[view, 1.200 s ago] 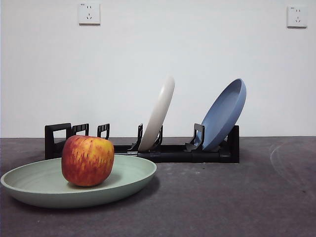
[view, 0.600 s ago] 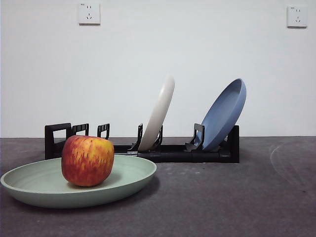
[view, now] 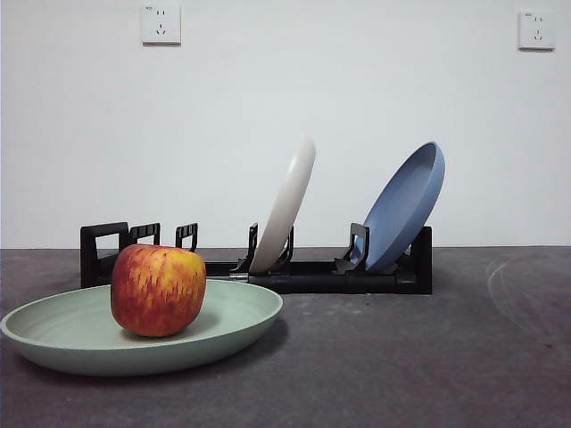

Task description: Take the green plate from the plate rack,put the plate on the table,take the apple from the table,put the apple in the plate

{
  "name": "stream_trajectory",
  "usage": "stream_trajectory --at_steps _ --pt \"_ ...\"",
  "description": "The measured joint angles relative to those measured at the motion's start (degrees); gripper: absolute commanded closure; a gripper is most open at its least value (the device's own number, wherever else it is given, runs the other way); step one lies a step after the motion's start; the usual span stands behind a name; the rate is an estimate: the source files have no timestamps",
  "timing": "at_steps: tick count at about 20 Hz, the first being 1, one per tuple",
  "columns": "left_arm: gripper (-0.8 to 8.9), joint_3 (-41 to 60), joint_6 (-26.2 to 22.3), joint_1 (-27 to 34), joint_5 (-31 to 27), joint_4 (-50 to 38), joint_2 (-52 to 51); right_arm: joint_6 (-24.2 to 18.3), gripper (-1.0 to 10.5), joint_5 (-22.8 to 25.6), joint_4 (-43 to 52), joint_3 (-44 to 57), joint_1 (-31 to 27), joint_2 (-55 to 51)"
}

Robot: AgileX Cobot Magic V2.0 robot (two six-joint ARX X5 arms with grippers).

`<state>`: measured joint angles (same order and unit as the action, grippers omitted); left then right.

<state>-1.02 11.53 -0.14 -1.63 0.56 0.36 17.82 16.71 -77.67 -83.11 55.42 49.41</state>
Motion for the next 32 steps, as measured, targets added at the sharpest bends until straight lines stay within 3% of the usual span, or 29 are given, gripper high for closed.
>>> stream_trajectory --at_steps 3,9,32 --pt "8.17 0.0 -1.9 0.0 0.2 9.9 0.0 0.0 9.5 0.0 0.0 0.0 0.0 0.0" --pt "8.17 0.0 -5.5 0.0 1.4 9.6 0.0 0.0 9.5 0.2 0.0 0.0 0.0 0.0" --pt "8.17 0.0 -5.6 0.0 1.4 9.7 1.0 -0.7 9.5 1.8 0.0 0.0 0.0 0.0"
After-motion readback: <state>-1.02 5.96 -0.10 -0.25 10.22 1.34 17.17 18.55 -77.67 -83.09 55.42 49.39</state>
